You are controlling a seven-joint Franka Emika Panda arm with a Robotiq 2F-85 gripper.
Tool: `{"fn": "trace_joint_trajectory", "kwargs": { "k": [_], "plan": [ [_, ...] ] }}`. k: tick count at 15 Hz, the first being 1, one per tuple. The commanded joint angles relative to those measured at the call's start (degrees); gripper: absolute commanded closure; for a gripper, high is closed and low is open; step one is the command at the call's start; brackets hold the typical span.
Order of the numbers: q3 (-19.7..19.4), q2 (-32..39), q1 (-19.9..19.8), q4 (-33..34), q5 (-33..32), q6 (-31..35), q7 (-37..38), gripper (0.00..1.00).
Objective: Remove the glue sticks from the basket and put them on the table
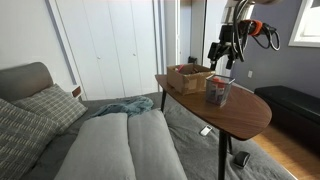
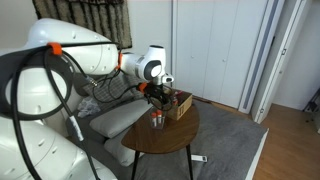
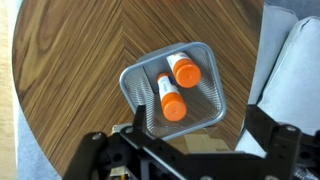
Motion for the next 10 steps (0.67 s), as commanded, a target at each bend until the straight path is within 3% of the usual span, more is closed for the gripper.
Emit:
{"fn": "trace_joint_trajectory", "kwargs": {
  "k": [1, 4, 6, 10],
  "plan": [
    [0.7, 0.9, 0.0, -2.1, -0.3, 5.1, 0.3, 0.00],
    [0.7, 1.6, -0.2, -2.8, -0.6, 7.3, 0.5, 0.25],
    [0.7, 2.1, -0.2, -2.9, -0.5, 7.9, 0.5, 0.28],
    [0.6, 2.8, -0.4, -2.8, -0.8, 9.3, 0.6, 0.24]
  ]
}}
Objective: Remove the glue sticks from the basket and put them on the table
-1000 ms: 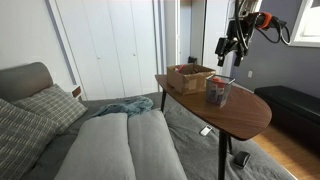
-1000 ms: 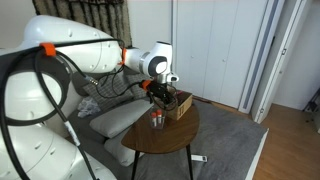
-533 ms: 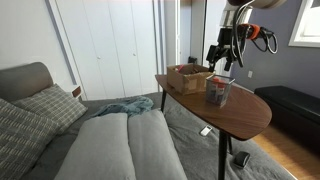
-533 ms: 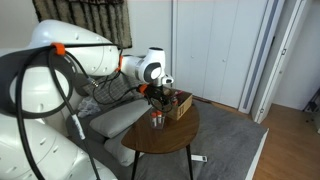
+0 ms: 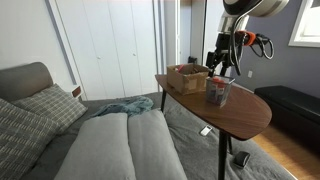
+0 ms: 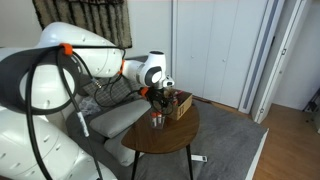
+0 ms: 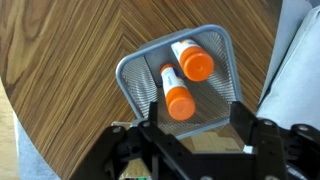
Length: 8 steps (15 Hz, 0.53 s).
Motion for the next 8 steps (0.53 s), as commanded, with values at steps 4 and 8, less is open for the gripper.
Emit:
{"fn": "trace_joint_trajectory", "kwargs": {
  "k": [4, 8],
  "plan": [
    [0.3, 1.1, -0.6, -0.5, -1.2, 3.1, 0.8, 0.32],
    [0.3, 1.8, -0.7, -0.4, -1.4, 3.4, 0.8, 0.42]
  ]
}}
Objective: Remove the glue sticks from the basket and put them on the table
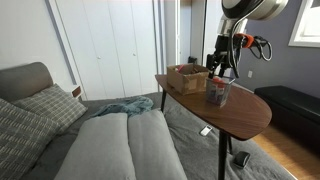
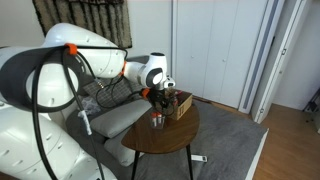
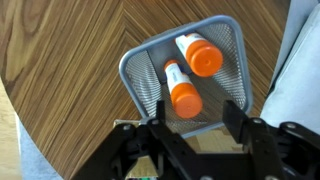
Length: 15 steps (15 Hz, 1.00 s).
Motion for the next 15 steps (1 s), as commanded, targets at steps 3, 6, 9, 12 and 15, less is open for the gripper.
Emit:
{"fn": "trace_joint_trajectory", "kwargs": {
  "k": [3, 6, 9, 12, 15],
  "plan": [
    [0.3, 0.9, -0.4, -0.4, -1.3, 1.8, 0.9, 0.46],
    [0.3, 1.1, -0.5, -0.4, -1.5, 1.7, 1.0, 0.58],
    [0.3, 1.4, -0.6, -0.4, -1.8, 1.6, 1.1, 0.70],
    [0.2, 1.1, -0.7, -0.1, -1.6, 1.2, 1.1, 0.95],
    [0.1, -0.7, -0.8, 1.4, -1.7, -0.6, 1.2, 0.92]
  ]
}}
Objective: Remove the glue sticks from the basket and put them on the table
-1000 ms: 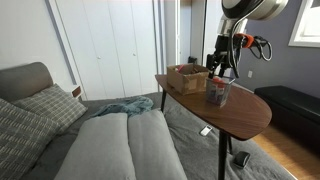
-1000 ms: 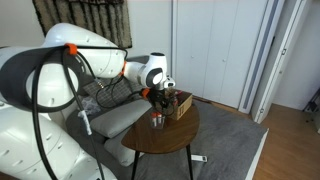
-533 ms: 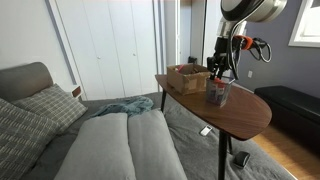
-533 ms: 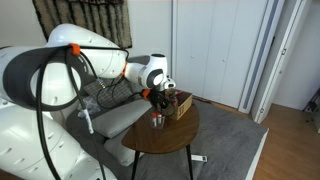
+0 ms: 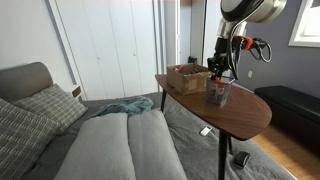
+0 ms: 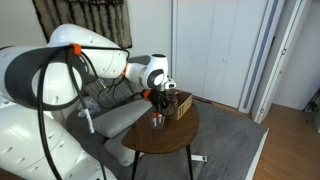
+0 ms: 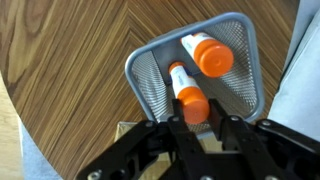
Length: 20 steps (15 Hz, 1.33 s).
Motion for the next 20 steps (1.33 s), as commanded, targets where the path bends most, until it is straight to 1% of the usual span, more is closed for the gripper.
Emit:
{"fn": "trace_joint_trajectory", "kwargs": {
  "k": [1, 5, 8, 13, 15, 17, 20],
  "plan": [
    [0.1, -2.7, -0.5, 1.7, -1.6, -1.5, 1.1, 0.92],
    [-0.3, -6.4, -0.8, 5.0, -1.4, -4.4, 0.9, 0.92],
    [-0.7, -9.0, -1.8, 8.3, -3.2, -7.7, 0.9, 0.92],
    [-1.5, -9.9, -6.1, 12.7, -10.8, -14.0, 2.2, 0.92],
    [-2.4, -8.9, -7.6, 13.1, -13.0, -15.2, 2.4, 0.92],
    [-3.6, -7.6, -8.5, 11.9, -13.9, -15.6, 1.8, 0.92],
    [-5.7, -5.5, -8.1, 10.0, -11.6, -16.9, 0.0, 0.92]
  ]
}}
